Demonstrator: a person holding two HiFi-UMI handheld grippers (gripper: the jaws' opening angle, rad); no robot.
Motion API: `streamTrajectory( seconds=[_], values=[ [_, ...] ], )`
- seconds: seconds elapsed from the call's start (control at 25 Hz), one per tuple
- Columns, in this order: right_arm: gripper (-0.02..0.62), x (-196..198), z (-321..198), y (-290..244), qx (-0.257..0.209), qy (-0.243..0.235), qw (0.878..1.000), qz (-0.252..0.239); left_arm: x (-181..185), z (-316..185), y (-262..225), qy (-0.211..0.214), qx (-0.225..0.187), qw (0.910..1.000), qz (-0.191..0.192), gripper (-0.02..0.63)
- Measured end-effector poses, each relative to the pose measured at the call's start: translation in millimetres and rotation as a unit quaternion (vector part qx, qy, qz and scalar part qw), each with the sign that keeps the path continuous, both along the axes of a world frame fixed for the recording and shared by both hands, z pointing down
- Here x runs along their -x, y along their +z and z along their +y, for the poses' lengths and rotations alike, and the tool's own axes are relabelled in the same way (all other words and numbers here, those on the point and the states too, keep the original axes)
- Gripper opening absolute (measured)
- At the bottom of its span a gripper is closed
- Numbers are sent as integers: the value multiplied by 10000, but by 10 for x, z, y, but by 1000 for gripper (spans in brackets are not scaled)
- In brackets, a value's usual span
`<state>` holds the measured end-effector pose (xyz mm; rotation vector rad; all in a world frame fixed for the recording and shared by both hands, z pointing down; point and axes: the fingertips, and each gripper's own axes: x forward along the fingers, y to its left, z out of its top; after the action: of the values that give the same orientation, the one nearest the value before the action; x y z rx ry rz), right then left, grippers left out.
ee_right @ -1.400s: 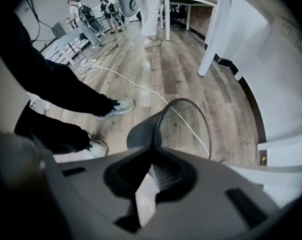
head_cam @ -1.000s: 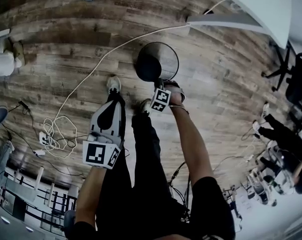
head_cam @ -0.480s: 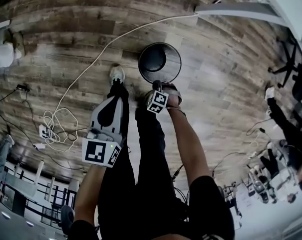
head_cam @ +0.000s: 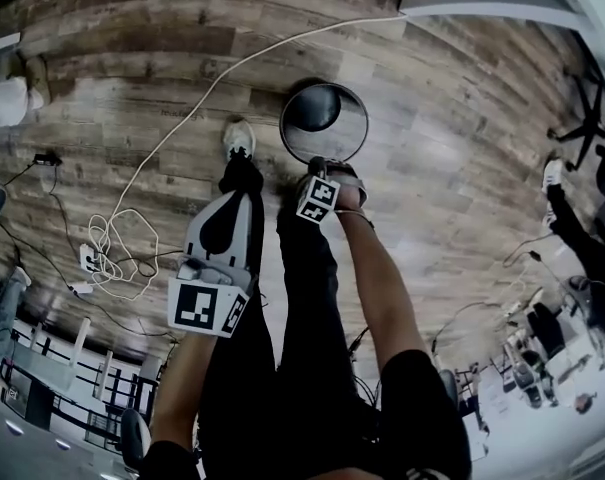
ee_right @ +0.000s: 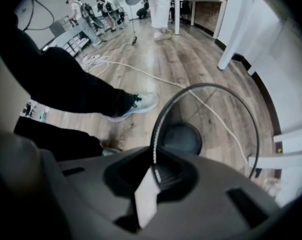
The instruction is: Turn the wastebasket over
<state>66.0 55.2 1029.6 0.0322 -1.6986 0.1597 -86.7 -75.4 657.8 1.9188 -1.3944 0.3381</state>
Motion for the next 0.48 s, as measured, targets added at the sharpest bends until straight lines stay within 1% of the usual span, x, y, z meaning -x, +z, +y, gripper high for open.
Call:
streamTrajectory(
  seconds=[0.24,0.4,0.48],
  values=[
    [54,-10,28,26,-74,198,9997,-86,29,81,-29,-107,-83,9999,97,34],
    [55,-2,49,20,29,367,9993,-113,21,104,-89,-118,-149,9998,58,34],
    [76,-14,32,-44,13,399,9991,-114,-2,105,-167,-122,-208,9997,74,34]
  ],
)
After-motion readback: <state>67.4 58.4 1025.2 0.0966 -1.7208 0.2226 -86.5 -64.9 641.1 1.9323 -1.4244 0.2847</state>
